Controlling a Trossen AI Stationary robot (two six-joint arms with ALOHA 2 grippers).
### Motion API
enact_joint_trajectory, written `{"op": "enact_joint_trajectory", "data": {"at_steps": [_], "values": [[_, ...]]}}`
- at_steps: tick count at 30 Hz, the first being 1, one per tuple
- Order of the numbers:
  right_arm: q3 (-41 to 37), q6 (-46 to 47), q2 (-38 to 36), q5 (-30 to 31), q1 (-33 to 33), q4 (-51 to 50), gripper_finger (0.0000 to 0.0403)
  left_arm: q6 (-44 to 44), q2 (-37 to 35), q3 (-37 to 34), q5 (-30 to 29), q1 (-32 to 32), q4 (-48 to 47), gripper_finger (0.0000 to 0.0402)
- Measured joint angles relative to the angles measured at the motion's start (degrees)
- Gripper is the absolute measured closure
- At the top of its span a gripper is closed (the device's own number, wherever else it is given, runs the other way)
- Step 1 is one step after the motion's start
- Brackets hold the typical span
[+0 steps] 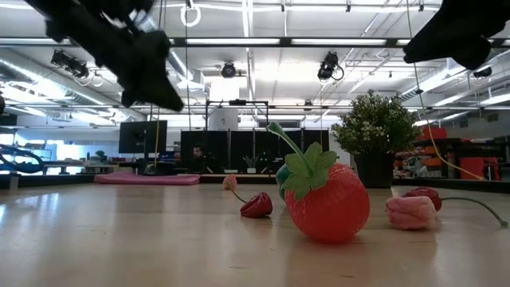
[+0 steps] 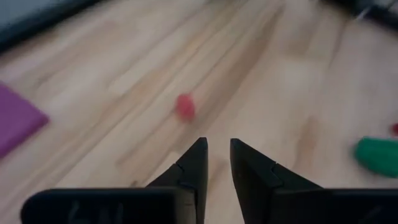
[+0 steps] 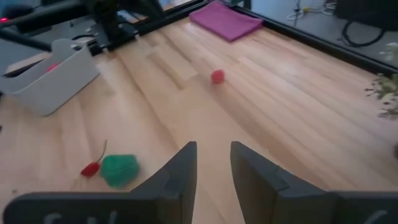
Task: Pick and placing Produce into tupperware
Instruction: Put the pink peach into the gray bin
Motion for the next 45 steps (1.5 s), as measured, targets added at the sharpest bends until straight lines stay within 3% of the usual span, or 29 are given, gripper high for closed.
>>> {"op": "enact_joint_trajectory", "data": {"at_steps": [5,13,18,23,30,38,41,45], "values": [[0.00,-2.98,-0.02,-0.04,-3.32,0.68,0.0298,5.25,12.03,3.36,4.54,2.19,6.15,0.0295],[0.02,-5.58,-0.04,-3.64,-5.53,1.15,0.0298,8.44,28.22,11.35,4.91,5.80,8.17,0.0218],[0.02,-5.66,-0.04,-5.68,-5.51,1.11,0.0298,8.51,35.08,15.64,4.92,7.16,8.14,0.0186],[0.02,-5.66,-0.04,-7.18,-5.51,1.09,0.0298,8.42,40.73,18.68,4.92,8.43,8.11,0.0178],[0.02,-5.66,0.00,-7.72,-5.47,1.04,0.0298,6.61,45.51,19.96,4.38,9.03,8.25,0.0212],[0.02,-6.18,0.00,-7.80,-5.47,1.05,0.0298,5.71,43.82,20.05,4.01,7.74,5.73,0.0367],[0.02,-5.94,0.00,-7.88,-5.47,0.89,0.0298,5.25,40.75,20.45,4.09,5.94,2.03,0.0369],[0.02,-5.66,0.00,-8.97,-5.44,0.63,0.0298,2.18,34.38,20.31,3.68,0.42,-10.16,0.0369]]}}
